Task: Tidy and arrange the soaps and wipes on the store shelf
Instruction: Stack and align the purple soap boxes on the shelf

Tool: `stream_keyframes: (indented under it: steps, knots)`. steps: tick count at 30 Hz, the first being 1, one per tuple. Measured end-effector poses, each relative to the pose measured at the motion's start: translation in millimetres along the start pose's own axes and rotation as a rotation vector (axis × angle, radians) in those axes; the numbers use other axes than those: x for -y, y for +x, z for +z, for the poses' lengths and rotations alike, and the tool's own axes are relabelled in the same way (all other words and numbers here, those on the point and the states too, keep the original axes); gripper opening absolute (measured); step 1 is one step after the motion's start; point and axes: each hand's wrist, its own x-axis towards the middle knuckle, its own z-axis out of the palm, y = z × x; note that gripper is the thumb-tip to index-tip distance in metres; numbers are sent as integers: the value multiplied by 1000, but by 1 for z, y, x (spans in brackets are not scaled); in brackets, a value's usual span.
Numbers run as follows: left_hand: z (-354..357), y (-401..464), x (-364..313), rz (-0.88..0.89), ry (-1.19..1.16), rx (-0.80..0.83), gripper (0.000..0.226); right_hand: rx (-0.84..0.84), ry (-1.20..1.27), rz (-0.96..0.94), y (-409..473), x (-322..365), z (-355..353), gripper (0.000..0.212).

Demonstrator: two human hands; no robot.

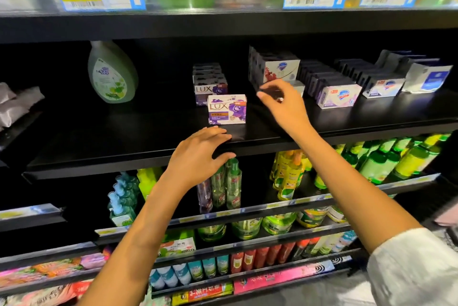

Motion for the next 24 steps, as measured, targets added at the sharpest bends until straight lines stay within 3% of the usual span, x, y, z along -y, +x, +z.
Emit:
stream_keyframes:
  steps: [3, 6, 11, 17, 24]
  knots:
    - [-1, 2, -5, 24, -10, -20, 55, -174, 3, 80, 5, -17, -27, 11]
    - [2, 11, -16, 27, -60, 13, 60, -210, -127, 121, 15, -31, -46, 21]
    - [6, 38, -52, 45, -116, 86, 64, -80, -284, 303, 39, -47, -56, 56]
    - [20, 62, -76, 55, -38, 118, 65, 50, -186, 367, 54, -63, -60, 54]
    - [24, 58, -76, 25, -3, 90, 62, 7, -197, 323, 46, -62, -66, 58]
